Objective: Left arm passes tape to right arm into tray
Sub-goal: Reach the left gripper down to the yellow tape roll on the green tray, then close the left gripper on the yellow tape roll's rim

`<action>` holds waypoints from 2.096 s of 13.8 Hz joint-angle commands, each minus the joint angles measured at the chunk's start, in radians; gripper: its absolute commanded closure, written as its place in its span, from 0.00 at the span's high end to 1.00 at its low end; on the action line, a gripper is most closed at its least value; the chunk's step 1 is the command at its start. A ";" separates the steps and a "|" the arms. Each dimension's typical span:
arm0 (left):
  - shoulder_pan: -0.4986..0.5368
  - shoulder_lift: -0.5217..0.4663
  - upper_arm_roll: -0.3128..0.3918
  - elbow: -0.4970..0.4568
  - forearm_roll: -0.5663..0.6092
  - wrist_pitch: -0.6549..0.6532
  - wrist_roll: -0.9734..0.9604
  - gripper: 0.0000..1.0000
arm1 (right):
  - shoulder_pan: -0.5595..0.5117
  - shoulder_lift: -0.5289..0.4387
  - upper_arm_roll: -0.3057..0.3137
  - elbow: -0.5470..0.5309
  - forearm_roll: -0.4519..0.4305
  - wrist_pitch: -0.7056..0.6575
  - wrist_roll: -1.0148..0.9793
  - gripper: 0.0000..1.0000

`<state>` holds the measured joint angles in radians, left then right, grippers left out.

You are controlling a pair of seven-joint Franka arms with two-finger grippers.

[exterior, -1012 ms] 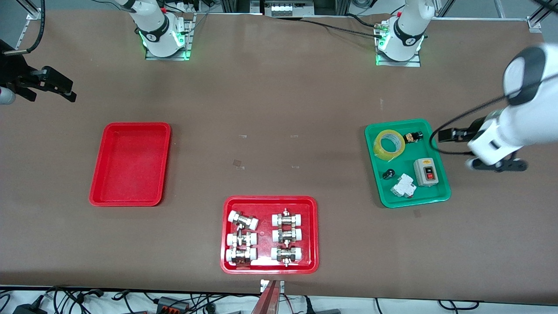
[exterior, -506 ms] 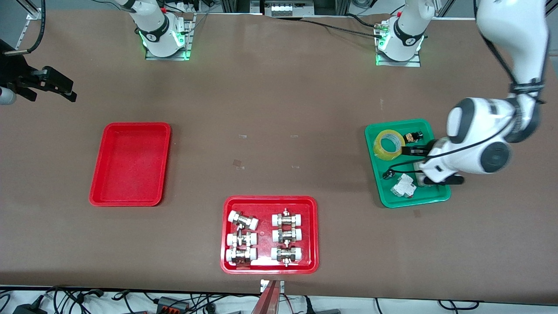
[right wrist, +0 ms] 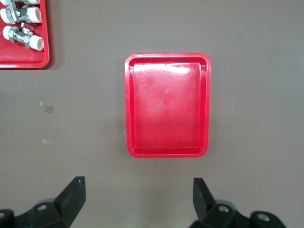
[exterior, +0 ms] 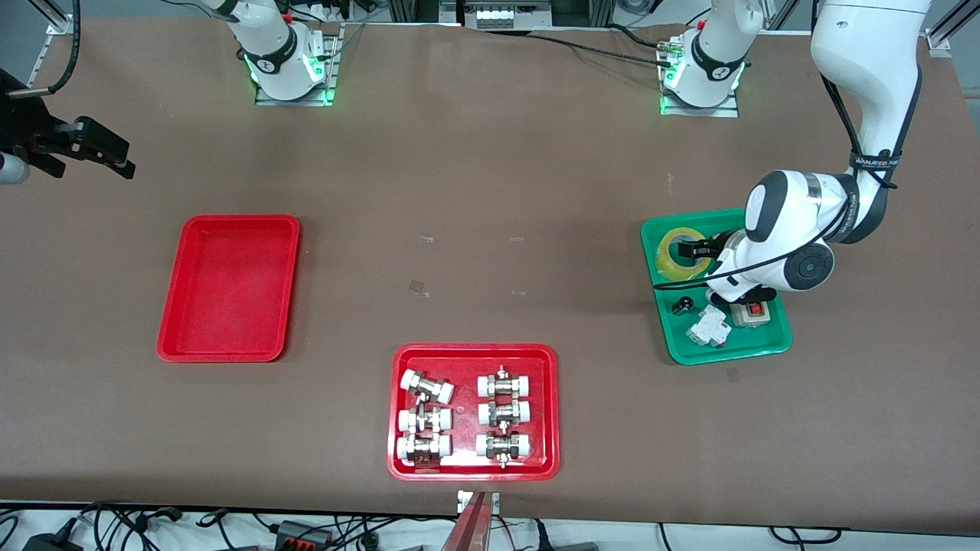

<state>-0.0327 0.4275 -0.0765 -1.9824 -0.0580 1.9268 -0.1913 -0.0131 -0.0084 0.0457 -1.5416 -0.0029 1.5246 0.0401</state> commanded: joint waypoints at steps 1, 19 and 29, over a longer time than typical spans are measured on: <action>0.010 0.011 -0.003 -0.010 0.000 0.024 -0.010 1.00 | -0.004 -0.005 0.005 -0.003 0.008 -0.009 0.001 1.00; 0.011 0.070 0.003 0.000 0.001 0.028 -0.017 0.26 | -0.002 -0.005 0.005 -0.003 0.008 -0.009 0.001 1.00; 0.022 -0.010 -0.002 0.265 0.007 -0.263 -0.017 0.01 | -0.004 -0.002 0.005 0.000 0.009 -0.007 0.001 1.00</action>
<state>-0.0187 0.4672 -0.0670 -1.8135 -0.0568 1.7771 -0.2072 -0.0130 -0.0078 0.0465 -1.5421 -0.0029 1.5233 0.0401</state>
